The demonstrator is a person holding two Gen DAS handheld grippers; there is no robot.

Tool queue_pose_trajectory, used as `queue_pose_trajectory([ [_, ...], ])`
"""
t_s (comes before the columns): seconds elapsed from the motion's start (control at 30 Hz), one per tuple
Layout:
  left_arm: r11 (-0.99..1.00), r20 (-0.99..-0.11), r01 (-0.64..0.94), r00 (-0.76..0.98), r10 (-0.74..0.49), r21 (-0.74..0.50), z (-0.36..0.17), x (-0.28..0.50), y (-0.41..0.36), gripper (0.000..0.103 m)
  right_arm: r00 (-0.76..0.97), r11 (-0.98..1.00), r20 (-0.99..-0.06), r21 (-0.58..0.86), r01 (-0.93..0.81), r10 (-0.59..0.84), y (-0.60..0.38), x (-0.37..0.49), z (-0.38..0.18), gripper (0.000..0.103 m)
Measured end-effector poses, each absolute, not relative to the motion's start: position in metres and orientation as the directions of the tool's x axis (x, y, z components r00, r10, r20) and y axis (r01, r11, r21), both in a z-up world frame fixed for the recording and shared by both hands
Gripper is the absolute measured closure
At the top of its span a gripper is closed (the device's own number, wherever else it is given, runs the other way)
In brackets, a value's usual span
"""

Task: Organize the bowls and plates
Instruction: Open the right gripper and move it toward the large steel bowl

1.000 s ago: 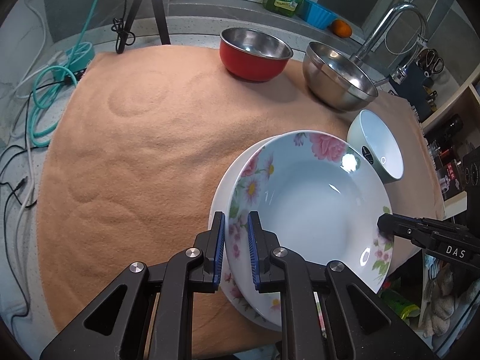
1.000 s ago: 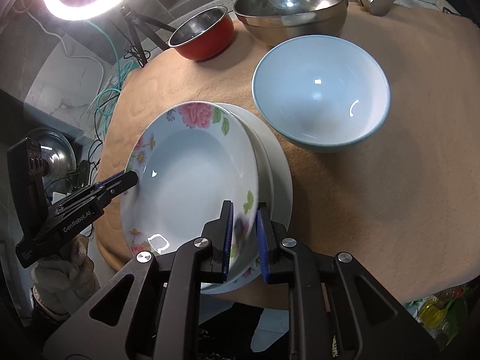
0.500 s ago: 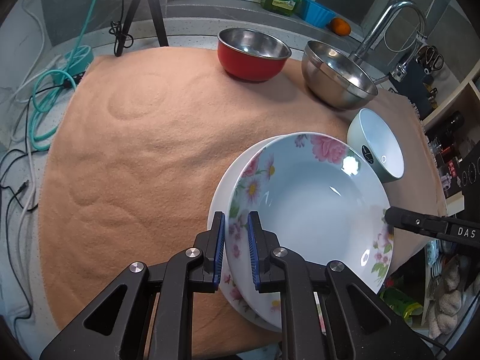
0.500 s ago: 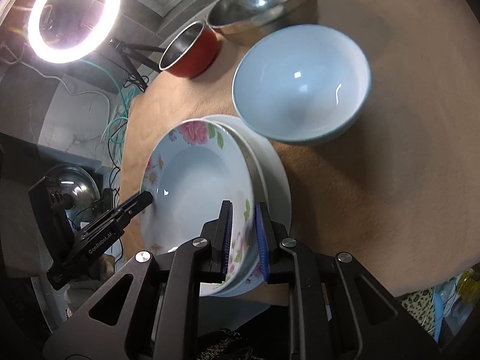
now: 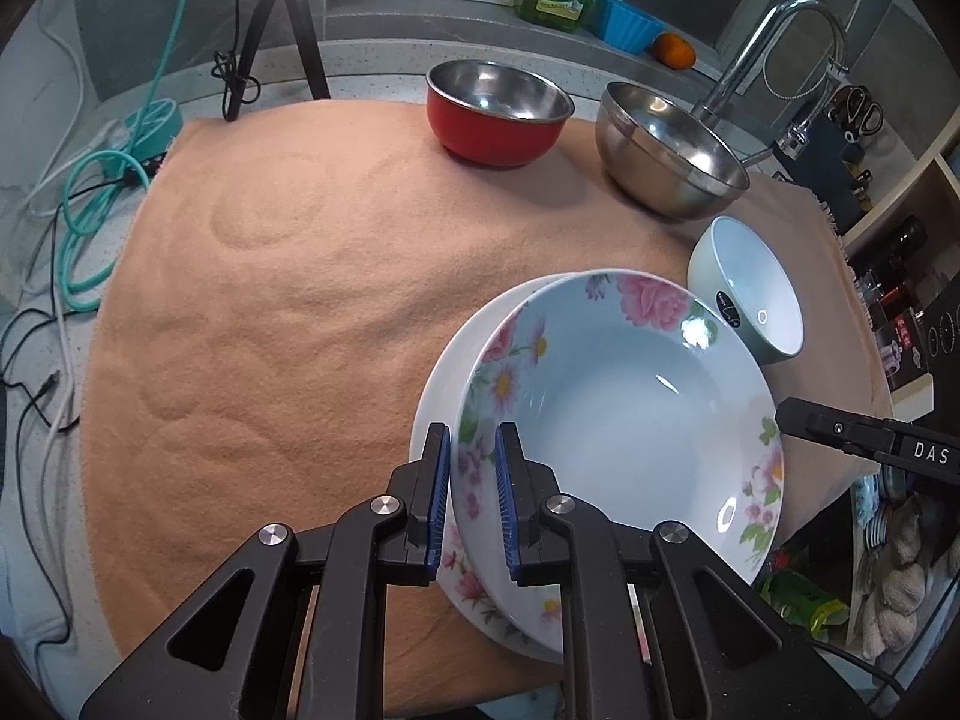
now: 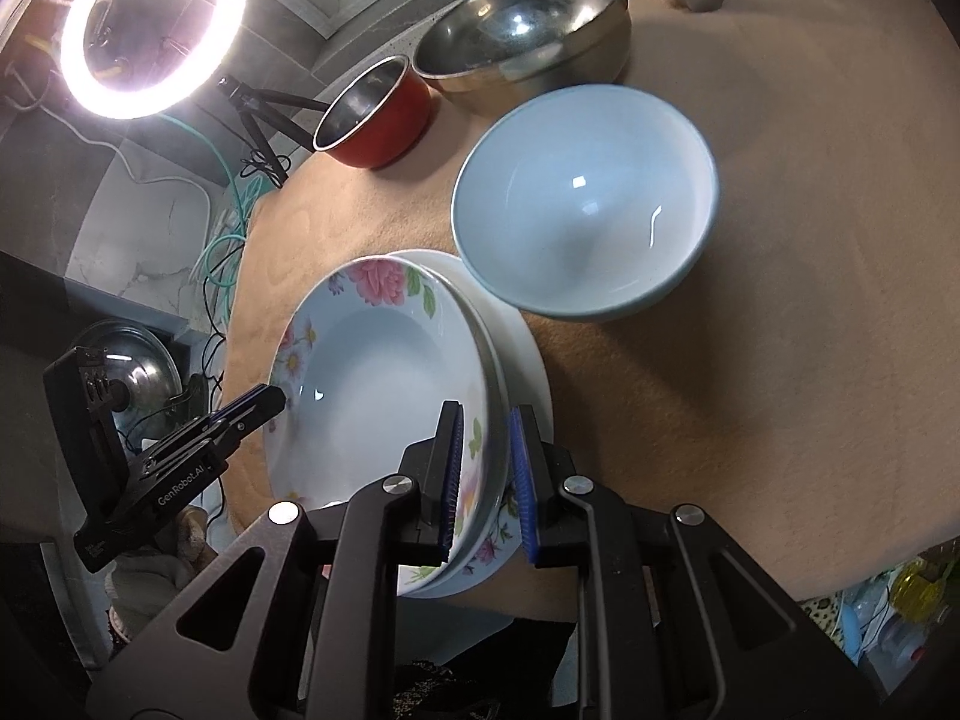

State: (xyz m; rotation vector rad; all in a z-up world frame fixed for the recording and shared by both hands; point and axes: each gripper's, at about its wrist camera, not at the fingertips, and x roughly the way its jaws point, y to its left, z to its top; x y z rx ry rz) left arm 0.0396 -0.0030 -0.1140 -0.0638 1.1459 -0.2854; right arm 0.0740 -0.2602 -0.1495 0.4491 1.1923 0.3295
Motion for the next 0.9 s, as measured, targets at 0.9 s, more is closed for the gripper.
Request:
queue_pose_trajectory([
  [0.9, 0.924, -0.829, 0.202, 0.408, -0.382, -0.325, -0.072, 0.152, -0.072, 0.089, 0.497, 0.904, -0.771, 0.421, -0.073, 0.400, -0.362, 0.167, -0.070, 0.065],
])
